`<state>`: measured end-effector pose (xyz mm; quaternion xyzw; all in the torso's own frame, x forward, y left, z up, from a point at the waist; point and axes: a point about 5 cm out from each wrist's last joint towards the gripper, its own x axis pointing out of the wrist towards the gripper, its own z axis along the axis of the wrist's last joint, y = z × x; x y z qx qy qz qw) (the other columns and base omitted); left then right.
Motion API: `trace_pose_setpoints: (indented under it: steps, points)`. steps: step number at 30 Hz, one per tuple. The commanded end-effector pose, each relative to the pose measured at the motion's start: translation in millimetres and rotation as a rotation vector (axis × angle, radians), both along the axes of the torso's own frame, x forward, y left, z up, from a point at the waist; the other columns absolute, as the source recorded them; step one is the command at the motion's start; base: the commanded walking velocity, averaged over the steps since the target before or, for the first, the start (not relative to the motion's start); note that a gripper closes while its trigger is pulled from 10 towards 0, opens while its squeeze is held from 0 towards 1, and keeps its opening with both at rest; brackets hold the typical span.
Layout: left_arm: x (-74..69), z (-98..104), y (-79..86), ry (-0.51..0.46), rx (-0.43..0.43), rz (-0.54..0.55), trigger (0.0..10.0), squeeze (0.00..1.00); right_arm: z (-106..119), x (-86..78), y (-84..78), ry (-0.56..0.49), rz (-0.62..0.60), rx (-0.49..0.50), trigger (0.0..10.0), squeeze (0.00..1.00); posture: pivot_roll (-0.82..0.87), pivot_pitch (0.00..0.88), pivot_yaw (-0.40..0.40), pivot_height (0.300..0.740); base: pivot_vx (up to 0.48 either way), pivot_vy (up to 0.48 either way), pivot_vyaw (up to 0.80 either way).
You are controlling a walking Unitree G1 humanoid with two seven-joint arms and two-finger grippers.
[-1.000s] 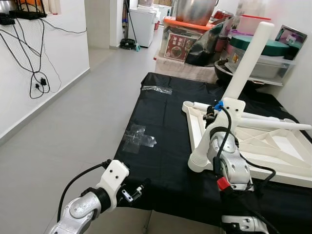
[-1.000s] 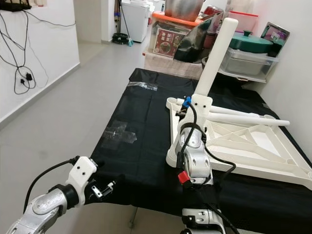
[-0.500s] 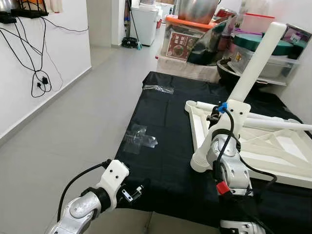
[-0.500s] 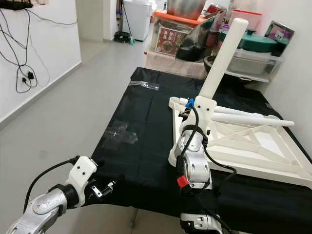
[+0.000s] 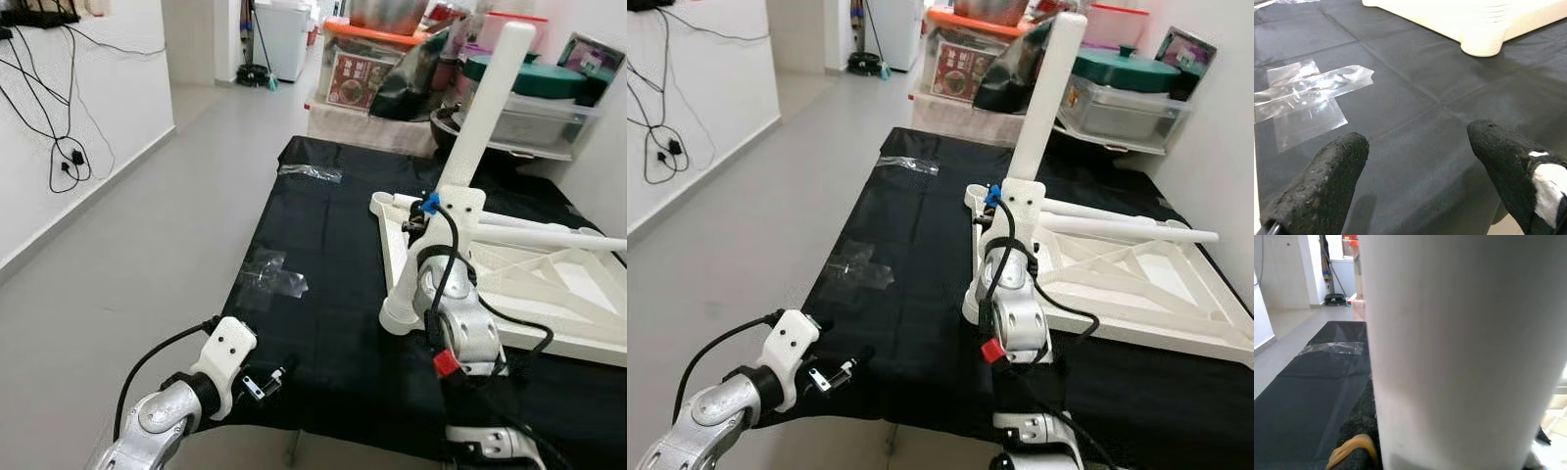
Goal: Building children table
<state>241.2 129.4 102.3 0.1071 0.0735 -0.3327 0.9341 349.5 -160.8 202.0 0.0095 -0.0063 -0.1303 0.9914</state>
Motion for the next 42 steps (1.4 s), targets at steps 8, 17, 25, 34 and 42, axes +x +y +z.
trace_pose_setpoints:
  steps: [8, 17, 25, 34, 42]
  points:
    - [-0.6, -2.8, -3.2, 0.007, 0.005, -0.013, 10.0, 0.00, -29.6, 2.9, -15.4, 0.176, -0.024, 0.036, 10.0, 0.00, 0.04, 0.000, -0.130, 0.740, 0.000, 0.000, 0.00]
    - [-1.2, -3.6, -2.7, 0.009, 0.008, -0.014, 10.0, 0.00, -25.4, 9.7, -23.5, 0.179, -0.040, 0.070, 10.0, 0.00, 0.04, 0.000, -0.128, 0.740, 0.000, 0.000, 0.00]
    - [-1.2, -3.9, -2.0, 0.011, 0.011, -0.015, 10.0, 0.00, -29.8, 5.2, -21.8, 0.176, -0.049, 0.081, 10.0, 0.00, 0.04, 0.000, -0.122, 0.740, 0.000, 0.000, 0.00]
    - [0.3, -3.8, -0.8, 0.010, 0.015, -0.019, 10.0, 0.00, -24.2, 5.0, -22.9, 0.125, -0.078, 0.116, 10.0, 0.00, 0.04, 0.000, -0.117, 0.740, 0.000, 0.000, 0.00]
    - [0.5, -3.5, -0.7, 0.009, 0.019, -0.022, 10.0, 0.00, -24.0, 2.2, -22.2, 0.113, -0.084, 0.122, 10.0, 0.00, 0.04, 0.000, -0.112, 0.740, 0.000, 0.000, 0.00]
